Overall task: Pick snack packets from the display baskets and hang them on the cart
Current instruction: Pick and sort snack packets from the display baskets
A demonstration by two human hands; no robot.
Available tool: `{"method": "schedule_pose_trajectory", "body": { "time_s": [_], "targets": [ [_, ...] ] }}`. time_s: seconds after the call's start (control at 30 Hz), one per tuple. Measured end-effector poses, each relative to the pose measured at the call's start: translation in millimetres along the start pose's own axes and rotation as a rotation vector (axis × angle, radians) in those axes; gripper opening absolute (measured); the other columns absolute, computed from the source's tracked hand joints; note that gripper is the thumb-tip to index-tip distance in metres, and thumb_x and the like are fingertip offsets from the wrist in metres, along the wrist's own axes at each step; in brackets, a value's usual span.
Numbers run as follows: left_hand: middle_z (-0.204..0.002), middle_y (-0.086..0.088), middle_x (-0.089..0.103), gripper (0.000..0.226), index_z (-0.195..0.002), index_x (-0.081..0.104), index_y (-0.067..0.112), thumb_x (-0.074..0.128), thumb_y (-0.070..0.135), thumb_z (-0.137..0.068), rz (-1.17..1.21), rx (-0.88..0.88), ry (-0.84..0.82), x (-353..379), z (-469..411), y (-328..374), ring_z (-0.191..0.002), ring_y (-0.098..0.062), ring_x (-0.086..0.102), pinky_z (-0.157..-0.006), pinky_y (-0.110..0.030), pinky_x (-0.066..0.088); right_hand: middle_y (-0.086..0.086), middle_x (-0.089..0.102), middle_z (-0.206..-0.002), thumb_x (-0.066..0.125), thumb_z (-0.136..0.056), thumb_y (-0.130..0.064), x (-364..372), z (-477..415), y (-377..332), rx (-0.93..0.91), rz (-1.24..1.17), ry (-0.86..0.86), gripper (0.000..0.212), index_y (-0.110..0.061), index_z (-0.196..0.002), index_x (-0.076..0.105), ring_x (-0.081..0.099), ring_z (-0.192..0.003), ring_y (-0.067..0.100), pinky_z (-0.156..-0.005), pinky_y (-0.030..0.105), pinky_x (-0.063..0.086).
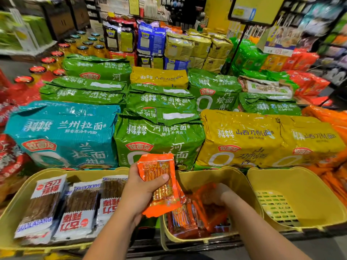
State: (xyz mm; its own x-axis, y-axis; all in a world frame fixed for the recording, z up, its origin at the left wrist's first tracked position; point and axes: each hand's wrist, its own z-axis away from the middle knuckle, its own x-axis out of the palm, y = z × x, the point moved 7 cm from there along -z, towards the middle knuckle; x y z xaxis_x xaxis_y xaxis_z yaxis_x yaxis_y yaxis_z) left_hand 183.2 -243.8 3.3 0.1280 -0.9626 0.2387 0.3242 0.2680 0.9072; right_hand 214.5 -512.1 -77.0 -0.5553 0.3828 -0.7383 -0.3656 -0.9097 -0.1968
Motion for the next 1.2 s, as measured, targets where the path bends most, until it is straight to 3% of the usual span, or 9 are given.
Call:
{"method": "schedule_pose_trajectory", "body": {
  "time_s": [0.13, 0.3, 0.43, 0.6, 0.77, 0.87, 0.97, 1.1, 1.2],
  "targets": [
    [-0.114, -0.007, 0.074, 0.067, -0.126, 0.051, 0.025, 0.087, 0.009, -0.071, -0.001, 0.006, -0.014, 4.5, -4.9, 1.8, -0.097, -0.028, 0.075, -0.086, -0.054, 0.059, 0.003, 0.056, -0.146, 0.066, -0.094, -0.038, 10.1, 0.6, 2.2, -0.009, 0.105, -0.037, 0.055, -0.019, -0.144, 0.053, 0.054, -0.132, 0.023, -0.105, 0.029, 0.043],
    [-0.114, -0.009, 0.074, 0.07, -0.128, 0.051, 0.022, 0.088, 0.011, -0.069, -0.025, -0.004, -0.057, 19.0, -6.5, 3.7, -0.096, -0.028, 0.075, -0.088, -0.056, 0.058, 0.009, 0.066, -0.132, 0.079, -0.086, -0.026, 10.4, -0.7, 9.3, 0.098, -0.054, -0.053, 0.049, -0.008, -0.13, 0.064, 0.062, -0.121, 0.025, -0.092, 0.03, 0.048],
    [-0.113, -0.008, 0.074, 0.069, -0.128, 0.05, 0.023, 0.087, 0.009, -0.071, -0.036, -0.017, -0.081, 28.2, -6.4, 3.4, -0.096, -0.028, 0.075, -0.086, -0.056, 0.059, 0.008, 0.065, -0.133, 0.069, -0.091, -0.032, -7.4, 4.3, 18.0, 0.133, 0.032, 0.105, 0.048, -0.015, -0.134, 0.059, 0.063, -0.119, 0.029, -0.095, 0.036, 0.051],
    [-0.11, -0.008, 0.075, 0.065, -0.125, 0.053, 0.02, 0.086, 0.008, -0.071, -0.067, -0.02, -0.087, 33.3, -6.5, 3.9, -0.093, -0.027, 0.076, -0.08, -0.049, 0.061, 0.011, 0.06, -0.136, 0.052, -0.1, -0.017, -15.4, 7.8, 18.9, 0.116, 0.237, 0.186, 0.039, -0.015, -0.139, 0.052, 0.059, -0.125, 0.031, -0.097, 0.04, 0.051],
    [-0.102, -0.01, 0.077, 0.04, -0.119, 0.055, 0.022, 0.074, 0.006, -0.087, -0.04, -0.06, -0.12, 38.6, -7.0, 1.3, -0.087, -0.028, 0.076, -0.072, -0.043, 0.059, 0.013, 0.063, -0.134, 0.058, -0.101, -0.029, 28.9, -0.5, 7.4, -0.075, 0.415, -0.219, 0.034, -0.009, -0.129, 0.064, 0.062, -0.113, 0.027, -0.101, 0.036, 0.05],
    [-0.1, -0.015, 0.071, 0.022, -0.116, 0.056, 0.015, 0.052, 0.007, -0.096, 0.038, -0.11, -0.128, 39.6, -8.0, -1.8, -0.086, -0.03, 0.071, -0.077, -0.046, 0.057, 0.014, 0.065, -0.131, 0.059, -0.1, -0.027, 19.9, 4.1, 9.0, -0.047, 0.425, -0.201, 0.035, -0.007, -0.127, 0.066, 0.064, -0.116, 0.028, -0.1, 0.036, 0.051],
    [-0.109, -0.021, 0.064, 0.031, -0.12, 0.057, 0.004, 0.039, 0.009, -0.095, 0.098, -0.123, -0.148, 39.2, -8.5, -4.3, -0.098, -0.036, 0.065, -0.091, -0.056, 0.053, 0.011, 0.07, -0.114, 0.054, -0.101, -0.043, -13.8, 15.6, -2.3, -0.108, 0.054, 0.006, 0.04, -0.012, -0.122, 0.068, 0.067, -0.102, 0.027, -0.085, 0.033, 0.051],
    [-0.102, -0.015, 0.067, 0.035, -0.12, 0.06, 0.008, 0.038, 0.001, -0.094, 0.113, -0.115, -0.173, 41.6, -7.5, -3.5, -0.09, -0.028, 0.066, -0.083, -0.047, 0.054, 0.007, 0.059, -0.06, 0.042, -0.103, -0.05, -32.0, 61.5, -29.7, -0.26, -1.158, -0.077, 0.048, -0.01, -0.092, 0.066, 0.051, -0.045, 0.02, -0.044, 0.025, 0.035],
    [-0.103, -0.009, 0.075, 0.033, -0.122, 0.058, 0.017, 0.055, -0.001, -0.094, 0.046, -0.085, -0.202, 47.3, -6.9, -2.7, -0.088, -0.022, 0.073, -0.077, -0.039, 0.057, 0.008, 0.058, -0.064, 0.052, -0.092, -0.061, -30.6, 81.2, -43.9, -0.408, -1.34, -0.158, 0.053, -0.009, -0.097, 0.064, 0.051, -0.048, 0.018, -0.041, 0.024, 0.039]
  ]
}}
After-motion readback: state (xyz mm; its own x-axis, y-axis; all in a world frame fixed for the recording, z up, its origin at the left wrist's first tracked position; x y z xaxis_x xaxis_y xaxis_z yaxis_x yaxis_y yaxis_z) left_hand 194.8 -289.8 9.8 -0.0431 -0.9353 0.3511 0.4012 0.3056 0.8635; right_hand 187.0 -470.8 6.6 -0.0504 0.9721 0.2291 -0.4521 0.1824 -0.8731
